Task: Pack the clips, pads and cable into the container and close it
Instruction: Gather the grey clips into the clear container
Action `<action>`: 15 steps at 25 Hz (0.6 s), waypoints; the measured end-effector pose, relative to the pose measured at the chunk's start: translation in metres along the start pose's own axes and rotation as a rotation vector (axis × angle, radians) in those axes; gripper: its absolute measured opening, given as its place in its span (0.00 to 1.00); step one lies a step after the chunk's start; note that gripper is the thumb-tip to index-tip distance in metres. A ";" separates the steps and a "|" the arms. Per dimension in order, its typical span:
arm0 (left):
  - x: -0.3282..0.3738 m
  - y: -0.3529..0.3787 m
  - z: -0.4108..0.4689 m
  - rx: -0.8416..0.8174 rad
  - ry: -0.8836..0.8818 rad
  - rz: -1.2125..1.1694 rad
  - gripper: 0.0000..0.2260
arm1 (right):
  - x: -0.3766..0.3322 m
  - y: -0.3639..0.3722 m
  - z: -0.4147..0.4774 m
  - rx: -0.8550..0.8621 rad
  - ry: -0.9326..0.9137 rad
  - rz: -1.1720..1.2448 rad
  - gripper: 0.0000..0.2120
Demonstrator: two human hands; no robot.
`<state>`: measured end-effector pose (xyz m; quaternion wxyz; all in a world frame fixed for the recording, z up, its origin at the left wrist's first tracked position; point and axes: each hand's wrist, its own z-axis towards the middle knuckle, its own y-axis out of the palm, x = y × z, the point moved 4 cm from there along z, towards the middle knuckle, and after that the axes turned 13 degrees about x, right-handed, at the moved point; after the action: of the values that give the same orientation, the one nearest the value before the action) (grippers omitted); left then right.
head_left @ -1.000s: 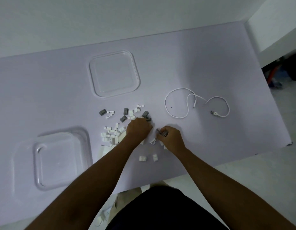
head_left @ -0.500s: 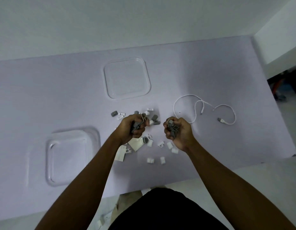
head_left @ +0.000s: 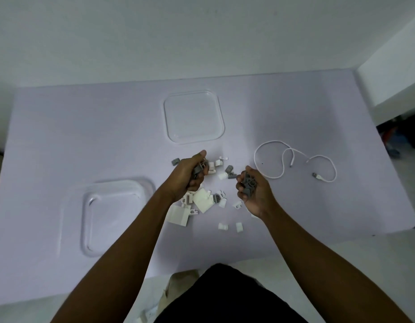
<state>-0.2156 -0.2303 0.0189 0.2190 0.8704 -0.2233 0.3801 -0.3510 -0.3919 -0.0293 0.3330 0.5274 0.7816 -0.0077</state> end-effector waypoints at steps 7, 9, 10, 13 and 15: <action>-0.015 -0.027 -0.002 0.107 -0.119 0.017 0.12 | 0.017 -0.010 -0.003 0.121 -0.050 0.122 0.04; -0.023 -0.030 -0.002 0.117 -0.189 0.040 0.14 | 0.020 -0.014 -0.001 0.183 -0.056 0.051 0.07; -0.026 -0.031 -0.001 0.122 -0.217 0.036 0.13 | 0.020 -0.016 0.001 0.215 -0.059 0.003 0.08; -0.037 -0.033 0.010 0.101 -0.302 -0.083 0.11 | 0.020 -0.017 0.007 0.272 -0.067 -0.083 0.07; -0.043 -0.032 0.021 0.104 -0.363 -0.185 0.10 | 0.018 -0.018 0.012 0.283 -0.073 -0.087 0.06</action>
<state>-0.2124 -0.2065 -0.0331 0.1640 0.9515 -0.1583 0.2065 -0.3640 -0.3897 -0.0541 0.2830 0.5340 0.7822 -0.1517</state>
